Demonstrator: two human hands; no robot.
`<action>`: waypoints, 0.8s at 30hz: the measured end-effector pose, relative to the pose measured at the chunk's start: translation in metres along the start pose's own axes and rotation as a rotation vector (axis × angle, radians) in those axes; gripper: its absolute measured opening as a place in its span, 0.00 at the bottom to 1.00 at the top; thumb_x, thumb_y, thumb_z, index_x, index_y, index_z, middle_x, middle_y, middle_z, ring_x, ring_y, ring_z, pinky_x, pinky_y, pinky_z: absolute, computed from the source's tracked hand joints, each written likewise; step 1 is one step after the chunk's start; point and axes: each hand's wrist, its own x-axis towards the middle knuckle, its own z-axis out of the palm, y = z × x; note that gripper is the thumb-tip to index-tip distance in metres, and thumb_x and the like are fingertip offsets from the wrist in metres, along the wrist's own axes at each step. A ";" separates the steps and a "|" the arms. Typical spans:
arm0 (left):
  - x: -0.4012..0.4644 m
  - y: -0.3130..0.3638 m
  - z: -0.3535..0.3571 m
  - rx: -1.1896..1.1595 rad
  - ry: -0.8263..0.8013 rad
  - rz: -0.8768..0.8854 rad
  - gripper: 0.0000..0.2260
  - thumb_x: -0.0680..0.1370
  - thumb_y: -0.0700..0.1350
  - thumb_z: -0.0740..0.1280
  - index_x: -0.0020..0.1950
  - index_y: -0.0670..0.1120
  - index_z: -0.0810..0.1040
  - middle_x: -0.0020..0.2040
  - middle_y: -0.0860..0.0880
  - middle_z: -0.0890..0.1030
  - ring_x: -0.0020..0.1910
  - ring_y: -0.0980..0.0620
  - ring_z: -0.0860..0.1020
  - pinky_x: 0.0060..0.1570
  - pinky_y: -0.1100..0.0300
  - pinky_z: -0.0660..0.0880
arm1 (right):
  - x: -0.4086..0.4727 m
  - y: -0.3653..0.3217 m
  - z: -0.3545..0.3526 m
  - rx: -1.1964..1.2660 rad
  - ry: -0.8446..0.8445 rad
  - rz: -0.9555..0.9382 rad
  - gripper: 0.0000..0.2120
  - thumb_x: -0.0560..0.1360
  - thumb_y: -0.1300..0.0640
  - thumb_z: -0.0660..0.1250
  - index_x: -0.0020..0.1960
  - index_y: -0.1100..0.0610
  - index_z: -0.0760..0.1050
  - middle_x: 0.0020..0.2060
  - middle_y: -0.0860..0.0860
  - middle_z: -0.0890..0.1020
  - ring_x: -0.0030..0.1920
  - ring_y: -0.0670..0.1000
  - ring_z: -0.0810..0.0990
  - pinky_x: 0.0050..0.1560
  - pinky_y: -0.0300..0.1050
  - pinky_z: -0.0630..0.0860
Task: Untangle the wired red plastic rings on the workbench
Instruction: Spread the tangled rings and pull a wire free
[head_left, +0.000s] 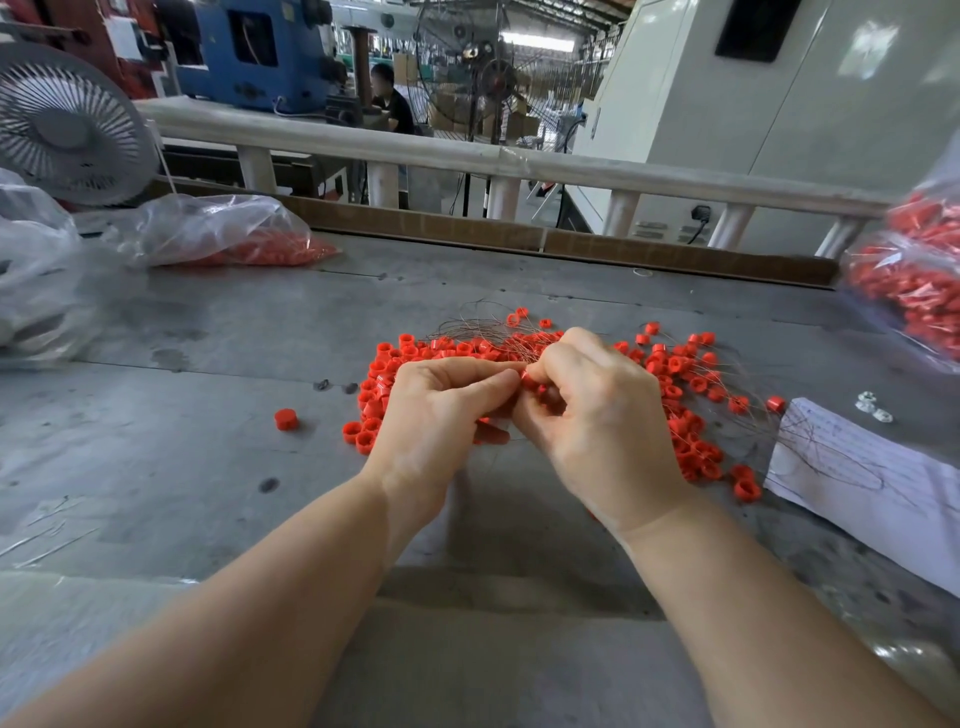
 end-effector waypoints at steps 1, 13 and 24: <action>0.000 -0.001 0.000 -0.006 0.000 -0.003 0.14 0.75 0.36 0.67 0.33 0.49 0.85 0.29 0.51 0.82 0.27 0.59 0.78 0.26 0.68 0.72 | 0.000 0.000 0.001 -0.005 0.006 -0.009 0.08 0.64 0.68 0.73 0.32 0.66 0.74 0.30 0.58 0.75 0.28 0.57 0.74 0.30 0.44 0.68; 0.006 -0.004 -0.003 -0.328 -0.021 -0.122 0.08 0.65 0.40 0.69 0.42 0.41 0.82 0.32 0.46 0.83 0.28 0.54 0.80 0.25 0.66 0.73 | 0.002 0.003 0.004 0.416 0.044 0.244 0.08 0.68 0.69 0.72 0.41 0.58 0.80 0.36 0.49 0.82 0.37 0.45 0.81 0.41 0.35 0.77; 0.008 -0.006 0.000 -0.398 0.022 -0.054 0.09 0.69 0.32 0.66 0.40 0.43 0.83 0.37 0.47 0.85 0.38 0.55 0.83 0.38 0.68 0.78 | 0.005 0.005 0.003 0.618 0.006 0.510 0.05 0.74 0.62 0.69 0.41 0.54 0.79 0.35 0.45 0.82 0.37 0.40 0.79 0.42 0.32 0.74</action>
